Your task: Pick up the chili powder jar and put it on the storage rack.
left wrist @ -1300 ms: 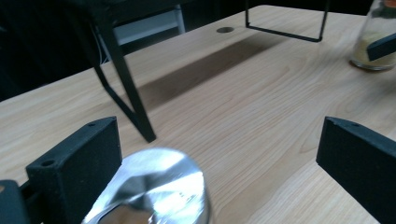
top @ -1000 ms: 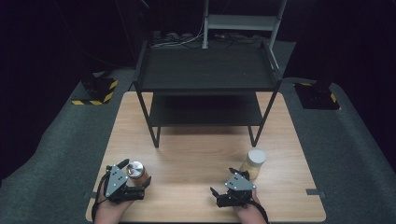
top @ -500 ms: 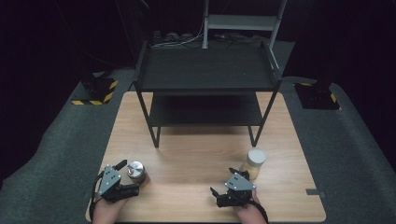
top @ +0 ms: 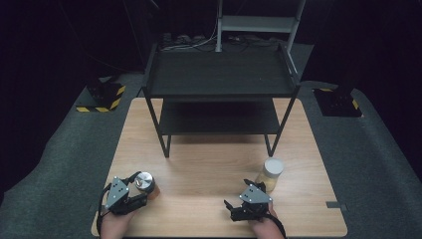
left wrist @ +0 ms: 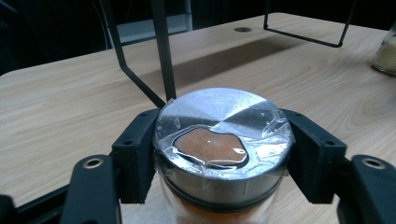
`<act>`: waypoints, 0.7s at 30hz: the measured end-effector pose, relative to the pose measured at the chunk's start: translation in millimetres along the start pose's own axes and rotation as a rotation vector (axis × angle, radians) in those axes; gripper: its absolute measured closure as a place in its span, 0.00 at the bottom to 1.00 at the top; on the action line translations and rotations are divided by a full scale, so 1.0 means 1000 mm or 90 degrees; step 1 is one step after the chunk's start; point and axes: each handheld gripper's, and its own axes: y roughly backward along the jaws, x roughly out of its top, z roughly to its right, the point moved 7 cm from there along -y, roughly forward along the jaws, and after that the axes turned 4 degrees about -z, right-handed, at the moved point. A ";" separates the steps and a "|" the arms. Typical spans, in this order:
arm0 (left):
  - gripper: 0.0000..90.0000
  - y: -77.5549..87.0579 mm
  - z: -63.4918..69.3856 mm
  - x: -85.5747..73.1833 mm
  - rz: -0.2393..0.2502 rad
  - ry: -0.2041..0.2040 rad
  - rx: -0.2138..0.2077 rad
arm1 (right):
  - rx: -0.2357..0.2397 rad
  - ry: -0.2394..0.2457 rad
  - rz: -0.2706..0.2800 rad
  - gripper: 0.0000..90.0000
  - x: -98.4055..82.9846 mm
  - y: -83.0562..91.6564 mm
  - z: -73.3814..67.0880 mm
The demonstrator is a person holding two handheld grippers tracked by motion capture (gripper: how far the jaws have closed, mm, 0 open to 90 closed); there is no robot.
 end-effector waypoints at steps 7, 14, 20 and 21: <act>0.39 0.000 -0.001 0.000 0.003 0.006 -0.002 | 0.000 0.001 0.000 0.00 0.000 0.000 0.000; 0.39 0.001 -0.002 -0.001 0.006 0.025 -0.005 | 0.000 0.001 -0.001 0.00 0.000 0.000 0.000; 0.39 0.002 -0.001 0.001 0.009 0.021 -0.001 | -0.001 0.001 -0.003 0.00 0.000 0.000 0.000; 0.39 0.003 0.000 0.002 0.011 0.020 -0.001 | -0.001 0.001 -0.005 0.00 0.001 0.000 0.000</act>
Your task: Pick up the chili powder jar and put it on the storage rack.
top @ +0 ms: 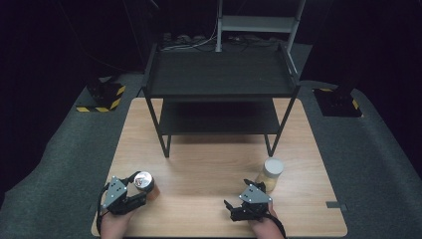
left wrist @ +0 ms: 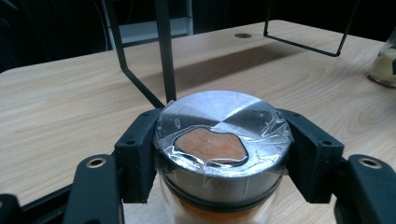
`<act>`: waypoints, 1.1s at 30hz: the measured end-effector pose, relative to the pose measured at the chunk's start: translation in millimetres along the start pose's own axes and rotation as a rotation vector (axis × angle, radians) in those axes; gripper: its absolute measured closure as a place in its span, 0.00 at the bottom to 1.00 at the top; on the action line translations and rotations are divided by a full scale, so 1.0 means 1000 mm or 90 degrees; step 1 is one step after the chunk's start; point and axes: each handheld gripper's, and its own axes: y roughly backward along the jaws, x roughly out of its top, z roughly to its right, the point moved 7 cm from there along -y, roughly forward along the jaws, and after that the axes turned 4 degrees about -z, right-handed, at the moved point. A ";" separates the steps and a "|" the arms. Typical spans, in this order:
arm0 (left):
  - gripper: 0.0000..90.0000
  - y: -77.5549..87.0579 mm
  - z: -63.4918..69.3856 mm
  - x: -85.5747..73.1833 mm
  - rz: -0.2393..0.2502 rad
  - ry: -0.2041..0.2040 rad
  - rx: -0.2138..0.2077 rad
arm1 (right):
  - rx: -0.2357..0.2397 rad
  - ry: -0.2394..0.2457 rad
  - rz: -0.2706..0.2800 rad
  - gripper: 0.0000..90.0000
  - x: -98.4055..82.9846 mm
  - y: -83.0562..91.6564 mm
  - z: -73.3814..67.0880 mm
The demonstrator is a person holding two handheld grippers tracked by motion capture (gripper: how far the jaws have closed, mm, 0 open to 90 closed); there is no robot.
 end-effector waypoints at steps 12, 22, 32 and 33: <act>0.39 0.005 0.008 0.009 0.017 -0.016 -0.002 | -0.013 0.007 -0.045 0.00 0.005 -0.002 -0.001; 0.39 0.011 0.016 0.026 0.037 -0.020 -0.014 | -0.012 0.003 -0.041 0.00 0.004 -0.002 0.000; 0.39 0.019 0.023 0.054 0.077 -0.021 -0.024 | -0.010 0.002 -0.039 0.00 0.004 -0.001 0.000; 0.39 0.020 0.024 0.056 0.081 -0.022 -0.025 | -0.010 0.003 -0.039 0.00 0.004 -0.001 0.000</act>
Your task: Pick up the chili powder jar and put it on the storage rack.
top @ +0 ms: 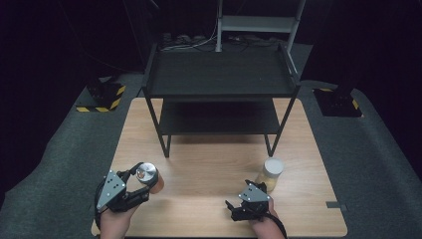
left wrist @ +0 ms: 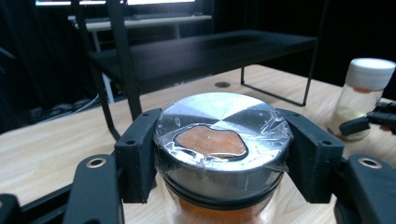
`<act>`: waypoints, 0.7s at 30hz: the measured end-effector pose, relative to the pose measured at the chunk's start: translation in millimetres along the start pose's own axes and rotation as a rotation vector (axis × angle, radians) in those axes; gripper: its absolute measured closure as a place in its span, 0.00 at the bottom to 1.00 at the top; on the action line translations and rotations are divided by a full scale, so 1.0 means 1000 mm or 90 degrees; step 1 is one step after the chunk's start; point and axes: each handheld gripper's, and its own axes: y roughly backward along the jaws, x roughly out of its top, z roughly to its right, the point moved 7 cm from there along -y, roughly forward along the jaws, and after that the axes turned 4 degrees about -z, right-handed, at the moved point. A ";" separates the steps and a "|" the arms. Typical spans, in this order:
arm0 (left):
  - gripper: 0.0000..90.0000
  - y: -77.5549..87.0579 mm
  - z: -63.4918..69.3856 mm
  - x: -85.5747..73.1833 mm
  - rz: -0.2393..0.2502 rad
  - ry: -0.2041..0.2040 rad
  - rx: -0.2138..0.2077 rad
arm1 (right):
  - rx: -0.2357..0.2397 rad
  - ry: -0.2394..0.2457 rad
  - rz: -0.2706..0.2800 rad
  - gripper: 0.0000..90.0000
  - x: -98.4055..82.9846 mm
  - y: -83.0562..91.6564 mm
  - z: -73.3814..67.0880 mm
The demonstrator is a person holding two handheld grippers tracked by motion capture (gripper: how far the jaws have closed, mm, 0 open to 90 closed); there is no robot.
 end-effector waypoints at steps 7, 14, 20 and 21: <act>0.39 0.001 0.004 0.018 0.015 -0.004 -0.009 | 0.001 0.000 0.000 0.00 0.000 0.000 0.000; 0.39 0.000 0.004 0.037 0.038 -0.012 -0.014 | 0.001 -0.001 0.000 0.00 0.000 0.000 0.000; 0.39 0.001 0.003 0.048 0.051 -0.017 -0.013 | 0.003 -0.004 -0.001 0.00 0.000 0.000 0.001; 0.39 0.001 0.003 0.050 0.054 -0.017 -0.013 | 0.003 -0.004 -0.001 0.00 0.000 0.000 0.001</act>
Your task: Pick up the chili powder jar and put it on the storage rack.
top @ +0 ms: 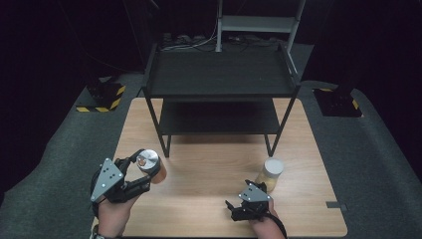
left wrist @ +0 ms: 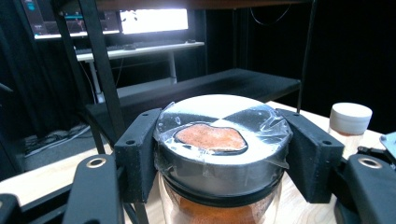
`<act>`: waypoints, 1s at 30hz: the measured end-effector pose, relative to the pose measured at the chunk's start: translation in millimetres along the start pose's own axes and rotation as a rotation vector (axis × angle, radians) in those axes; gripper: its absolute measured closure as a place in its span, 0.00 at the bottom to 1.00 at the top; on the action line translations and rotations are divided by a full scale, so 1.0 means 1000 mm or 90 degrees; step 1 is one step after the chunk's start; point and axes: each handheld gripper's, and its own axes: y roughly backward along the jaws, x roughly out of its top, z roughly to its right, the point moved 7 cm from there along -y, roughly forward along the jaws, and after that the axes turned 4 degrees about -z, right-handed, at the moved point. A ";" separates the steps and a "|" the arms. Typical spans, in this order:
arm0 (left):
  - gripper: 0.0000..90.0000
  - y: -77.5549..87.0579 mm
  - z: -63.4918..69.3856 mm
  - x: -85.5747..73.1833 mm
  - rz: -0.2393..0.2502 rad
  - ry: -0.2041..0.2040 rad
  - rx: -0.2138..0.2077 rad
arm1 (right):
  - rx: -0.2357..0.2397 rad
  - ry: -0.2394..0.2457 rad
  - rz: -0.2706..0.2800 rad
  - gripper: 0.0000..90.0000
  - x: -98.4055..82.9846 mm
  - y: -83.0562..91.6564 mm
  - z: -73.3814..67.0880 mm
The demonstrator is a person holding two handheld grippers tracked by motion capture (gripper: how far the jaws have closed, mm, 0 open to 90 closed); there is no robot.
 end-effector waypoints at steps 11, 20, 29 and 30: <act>0.39 0.000 -0.004 0.015 0.015 -0.007 0.002 | 0.001 0.000 0.000 0.00 0.000 0.000 0.000; 0.39 -0.002 -0.008 0.027 0.027 -0.009 0.006 | 0.001 -0.001 0.001 0.00 0.000 0.000 0.000; 0.39 -0.005 -0.010 0.043 0.045 -0.013 0.006 | 0.002 0.000 0.001 0.00 0.000 0.000 0.000; 0.39 -0.007 -0.011 0.047 0.048 -0.014 0.006 | 0.002 0.000 0.001 0.00 0.000 0.000 0.000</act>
